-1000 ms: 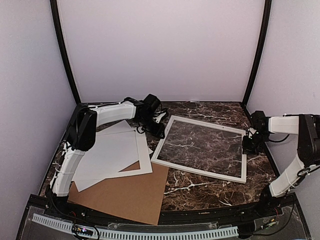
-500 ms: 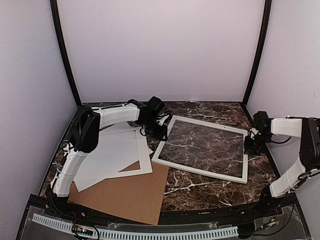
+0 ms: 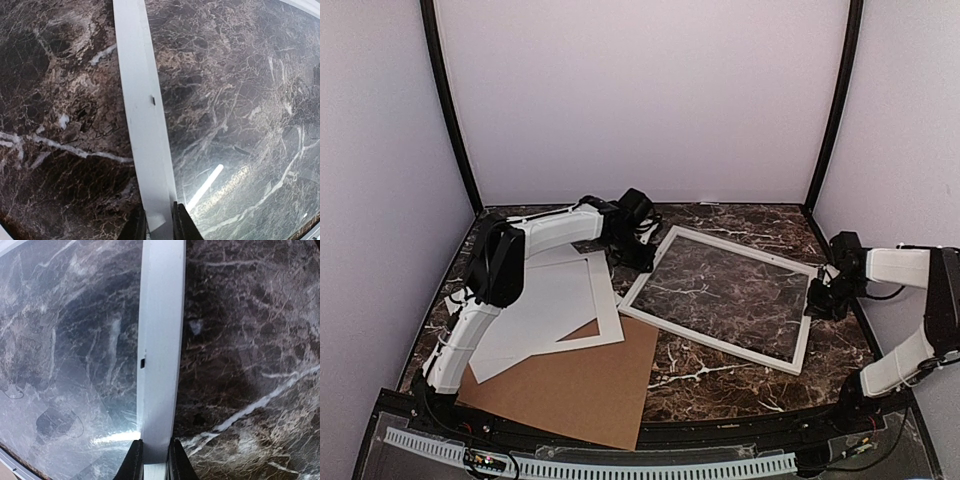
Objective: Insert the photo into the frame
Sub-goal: Rotate the photo frame at the center of the board.
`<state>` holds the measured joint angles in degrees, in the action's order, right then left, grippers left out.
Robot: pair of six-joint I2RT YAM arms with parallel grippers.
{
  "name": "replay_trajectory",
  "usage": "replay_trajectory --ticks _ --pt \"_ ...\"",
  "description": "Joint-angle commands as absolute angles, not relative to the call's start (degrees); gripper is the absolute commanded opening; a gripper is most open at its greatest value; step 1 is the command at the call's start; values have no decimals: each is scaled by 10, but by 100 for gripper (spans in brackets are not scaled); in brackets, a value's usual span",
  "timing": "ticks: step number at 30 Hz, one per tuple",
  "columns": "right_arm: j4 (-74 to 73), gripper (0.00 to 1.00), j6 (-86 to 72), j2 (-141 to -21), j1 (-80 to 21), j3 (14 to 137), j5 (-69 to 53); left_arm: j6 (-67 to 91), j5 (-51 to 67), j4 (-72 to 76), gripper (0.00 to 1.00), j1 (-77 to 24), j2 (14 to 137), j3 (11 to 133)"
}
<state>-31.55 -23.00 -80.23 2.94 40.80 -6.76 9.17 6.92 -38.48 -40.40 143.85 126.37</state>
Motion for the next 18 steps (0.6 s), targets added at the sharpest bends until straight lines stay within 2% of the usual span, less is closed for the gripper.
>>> replay_trajectory --ticks 1,6,9,15,17,18 --pt "-252 8 -274 -753 10 376 -146 33 72 -394 0 -411 1435 1302" --pt "-230 10 -331 -707 -48 330 -152 -5 83 -367 0 -397 1440 1305" --pt "-220 15 -359 -689 -77 307 -152 -37 76 -359 0 -391 1450 1308" --pt "-242 39 -377 -645 -110 297 -149 -102 49 -350 0 -385 1485 1339" --pt "-271 46 -370 -624 -110 313 -121 -110 34 -339 6 -380 1496 1355" --pt "-287 51 -367 -613 -109 324 -101 -110 25 -324 16 -379 1497 1360"
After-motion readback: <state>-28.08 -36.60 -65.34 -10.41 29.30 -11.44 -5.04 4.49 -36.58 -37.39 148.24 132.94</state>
